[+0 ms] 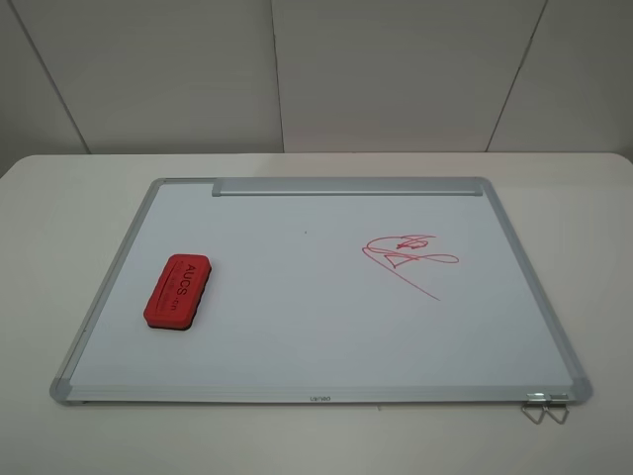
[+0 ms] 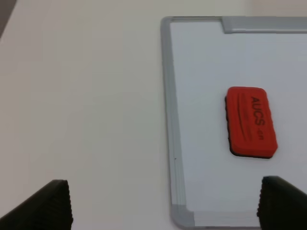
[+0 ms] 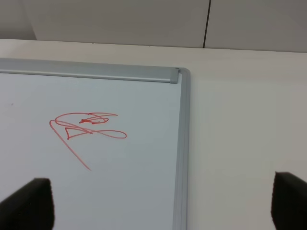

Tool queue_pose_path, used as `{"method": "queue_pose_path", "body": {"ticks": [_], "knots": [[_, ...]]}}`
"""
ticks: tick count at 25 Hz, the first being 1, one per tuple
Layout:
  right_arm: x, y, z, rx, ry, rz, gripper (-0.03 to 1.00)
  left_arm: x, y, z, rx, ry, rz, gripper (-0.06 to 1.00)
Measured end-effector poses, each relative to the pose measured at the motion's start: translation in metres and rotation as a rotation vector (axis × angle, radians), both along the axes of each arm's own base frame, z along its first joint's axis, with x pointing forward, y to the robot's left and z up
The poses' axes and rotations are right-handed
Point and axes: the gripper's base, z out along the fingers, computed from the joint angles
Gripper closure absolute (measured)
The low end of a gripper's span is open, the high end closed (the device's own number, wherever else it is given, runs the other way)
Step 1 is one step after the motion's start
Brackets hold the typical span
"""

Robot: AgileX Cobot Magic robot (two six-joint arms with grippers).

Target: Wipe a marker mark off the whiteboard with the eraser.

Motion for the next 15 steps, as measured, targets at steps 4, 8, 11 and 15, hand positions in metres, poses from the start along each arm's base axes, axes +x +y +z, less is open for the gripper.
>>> {"method": "queue_pose_path", "body": {"ticks": [4, 8, 11, 15], "knots": [[0.0000, 0.0000, 0.0000, 0.000, 0.000, 0.000, 0.14, 0.0000, -0.0003, 0.0000, 0.000, 0.000, 0.041, 0.17], [0.0000, 0.0000, 0.0000, 0.000, 0.000, 0.000, 0.14, 0.0000, -0.0004, 0.0000, -0.001, 0.000, 0.041, 0.17], [0.0000, 0.0000, 0.0000, 0.000, 0.000, 0.000, 0.14, 0.0000, -0.0009, 0.0000, -0.007, 0.000, 0.037, 0.17], [0.0000, 0.0000, 0.0000, 0.000, 0.000, 0.000, 0.14, 0.0000, -0.0009, 0.0000, -0.006, 0.000, 0.036, 0.17]]}}
